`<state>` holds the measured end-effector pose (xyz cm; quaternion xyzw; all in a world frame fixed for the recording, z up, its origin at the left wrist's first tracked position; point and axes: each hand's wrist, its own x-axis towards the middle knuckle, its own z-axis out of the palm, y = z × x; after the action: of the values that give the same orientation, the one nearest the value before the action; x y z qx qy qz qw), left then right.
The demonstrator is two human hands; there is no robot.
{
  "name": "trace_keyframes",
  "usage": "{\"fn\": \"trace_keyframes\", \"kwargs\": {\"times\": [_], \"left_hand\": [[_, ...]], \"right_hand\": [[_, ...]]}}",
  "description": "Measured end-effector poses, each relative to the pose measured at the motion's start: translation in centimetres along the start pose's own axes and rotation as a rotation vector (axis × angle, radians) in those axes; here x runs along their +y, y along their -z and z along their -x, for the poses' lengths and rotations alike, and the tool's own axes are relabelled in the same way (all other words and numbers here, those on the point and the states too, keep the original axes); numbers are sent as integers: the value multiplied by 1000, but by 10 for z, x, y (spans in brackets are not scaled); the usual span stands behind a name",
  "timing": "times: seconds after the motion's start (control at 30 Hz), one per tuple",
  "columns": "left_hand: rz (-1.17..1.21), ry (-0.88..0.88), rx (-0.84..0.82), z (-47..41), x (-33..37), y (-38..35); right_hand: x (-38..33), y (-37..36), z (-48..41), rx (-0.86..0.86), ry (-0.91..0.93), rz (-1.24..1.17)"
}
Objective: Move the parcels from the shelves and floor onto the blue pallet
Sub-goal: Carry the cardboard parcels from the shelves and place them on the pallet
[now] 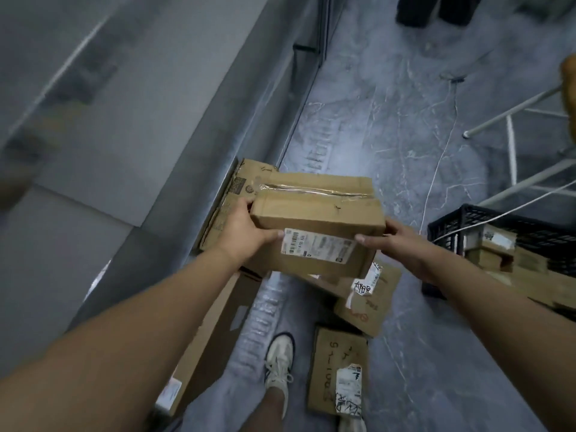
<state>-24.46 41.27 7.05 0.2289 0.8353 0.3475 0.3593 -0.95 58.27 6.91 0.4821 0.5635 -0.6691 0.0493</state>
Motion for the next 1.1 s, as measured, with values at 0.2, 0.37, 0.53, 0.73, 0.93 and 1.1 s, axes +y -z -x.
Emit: {"fn": "trace_keyframes", "kwargs": {"times": [0.2, 0.37, 0.53, 0.73, 0.93, 1.1], "left_hand": [[306, -40, 202, 116, 81, 63], [520, -80, 301, 228, 114, 97], [657, -78, 405, 327, 116, 131], [629, -79, 689, 422, 86, 174], [723, -28, 857, 529, 35, 199], [794, 73, 970, 639, -32, 200]], "right_hand": [[-91, 22, 123, 60, 202, -2], [-135, 5, 218, 169, 276, 20], [-159, -45, 281, 62, 379, 75], [-174, -132, 336, -83, 516, 222], [-159, -221, 396, -226, 584, 339], [-108, -305, 456, -319, 627, 476]]}}
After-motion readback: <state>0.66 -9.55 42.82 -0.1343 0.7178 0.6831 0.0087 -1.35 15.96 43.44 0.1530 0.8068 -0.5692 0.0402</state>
